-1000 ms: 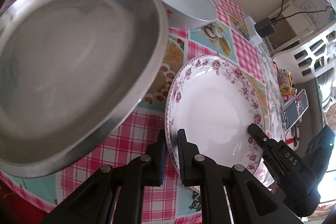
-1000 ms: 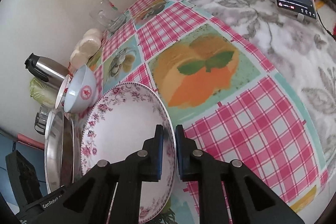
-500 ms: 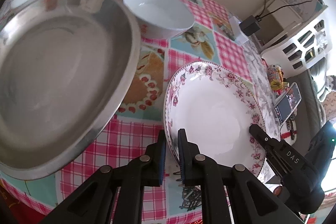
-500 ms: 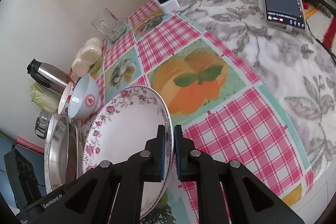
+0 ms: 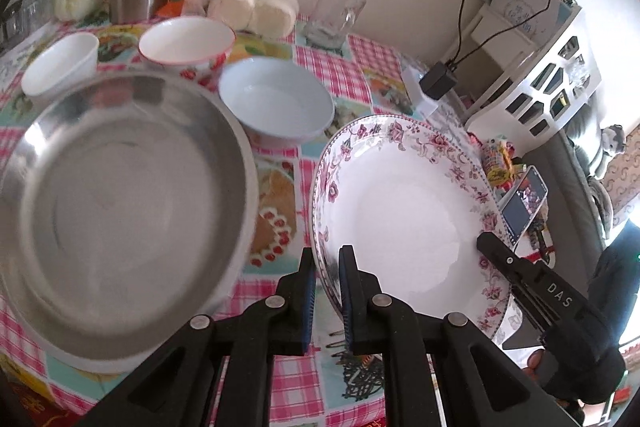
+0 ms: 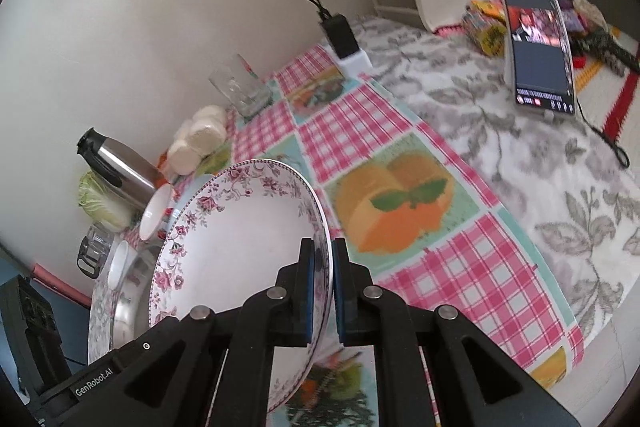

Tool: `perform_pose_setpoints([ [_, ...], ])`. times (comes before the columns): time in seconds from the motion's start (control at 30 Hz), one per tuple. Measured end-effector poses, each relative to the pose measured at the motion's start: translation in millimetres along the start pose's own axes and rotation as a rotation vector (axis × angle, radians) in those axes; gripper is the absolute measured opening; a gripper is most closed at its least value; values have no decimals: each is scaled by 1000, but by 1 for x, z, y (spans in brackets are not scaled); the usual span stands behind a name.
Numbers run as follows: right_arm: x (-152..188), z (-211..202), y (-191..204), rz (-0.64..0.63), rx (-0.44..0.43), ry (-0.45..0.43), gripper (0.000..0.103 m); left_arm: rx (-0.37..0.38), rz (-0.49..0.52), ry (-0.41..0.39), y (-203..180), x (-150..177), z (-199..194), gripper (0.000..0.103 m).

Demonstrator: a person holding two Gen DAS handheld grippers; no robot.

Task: Organize plates and bowls
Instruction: 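Lower the floral plate into the steel basin with the right gripper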

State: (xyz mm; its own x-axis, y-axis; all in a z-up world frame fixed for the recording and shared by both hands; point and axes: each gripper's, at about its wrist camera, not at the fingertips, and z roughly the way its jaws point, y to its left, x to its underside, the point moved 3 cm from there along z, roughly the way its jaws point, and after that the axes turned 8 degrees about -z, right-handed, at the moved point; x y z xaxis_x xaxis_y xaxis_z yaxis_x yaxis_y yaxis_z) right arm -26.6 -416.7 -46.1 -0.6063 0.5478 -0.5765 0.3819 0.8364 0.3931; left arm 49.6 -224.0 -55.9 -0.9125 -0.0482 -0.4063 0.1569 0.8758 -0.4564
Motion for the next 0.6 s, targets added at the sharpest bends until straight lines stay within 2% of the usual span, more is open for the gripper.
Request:
perform_pose_setpoints([
  [0.3,-8,-11,48,-47,-18,-53,9,24,-38,-44,36,-29,-31,13],
  [0.6,0,4,105,-82,-60,-37,9,-3,-94,-98,84,-48,-56,13],
])
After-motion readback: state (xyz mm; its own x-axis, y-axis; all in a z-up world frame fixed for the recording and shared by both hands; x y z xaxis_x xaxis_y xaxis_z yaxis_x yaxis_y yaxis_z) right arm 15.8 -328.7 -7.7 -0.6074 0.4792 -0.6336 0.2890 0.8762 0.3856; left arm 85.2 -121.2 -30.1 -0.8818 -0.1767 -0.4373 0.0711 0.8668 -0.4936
